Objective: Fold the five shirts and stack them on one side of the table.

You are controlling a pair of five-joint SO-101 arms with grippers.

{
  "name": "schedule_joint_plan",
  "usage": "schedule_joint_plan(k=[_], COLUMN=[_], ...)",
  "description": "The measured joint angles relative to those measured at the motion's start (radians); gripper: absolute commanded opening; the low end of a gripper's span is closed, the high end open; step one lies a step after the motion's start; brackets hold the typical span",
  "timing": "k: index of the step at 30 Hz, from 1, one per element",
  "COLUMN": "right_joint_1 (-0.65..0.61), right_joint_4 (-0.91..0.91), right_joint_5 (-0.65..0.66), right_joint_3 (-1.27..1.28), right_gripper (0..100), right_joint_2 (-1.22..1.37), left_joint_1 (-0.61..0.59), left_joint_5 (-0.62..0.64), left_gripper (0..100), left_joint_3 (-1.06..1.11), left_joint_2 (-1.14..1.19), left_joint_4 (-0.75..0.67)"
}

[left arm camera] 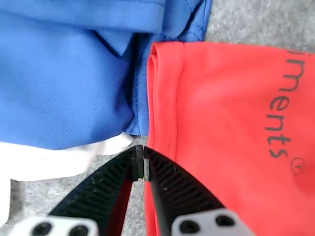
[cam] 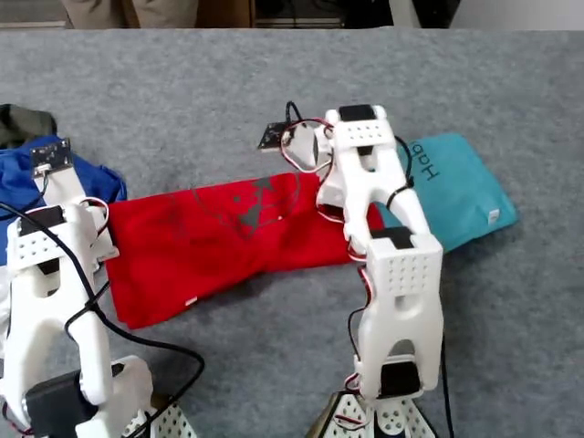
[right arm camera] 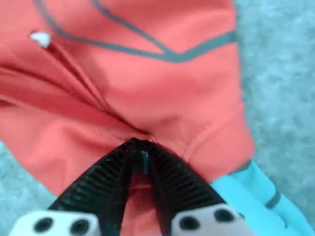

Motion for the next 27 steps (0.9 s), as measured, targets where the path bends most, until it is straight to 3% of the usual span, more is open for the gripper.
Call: schedule_joint_plan(k=[8,15,27], right_joint_1=[-0.025,-0.169,-0.385], right_joint_4=[0.242,0.256,-0.158], right_joint_5=[-0.014,-0.086,-0.285], right_joint_3=[-0.222,-0.11,0.304], right_gripper=[1.2,1.2,1.2], right_joint_2=[-0.094,-0.204,-0.204], left_joint_1=[0.0,0.0,-0.077], left_joint_5=[0.0,0.0,0.0], left_gripper=[2,2,2], left_joint_3=[0.0,-0.083,-0.244], left_joint_2=[0.0,0.0,0.0], left_joint_4=[0.0,0.081,0.265])
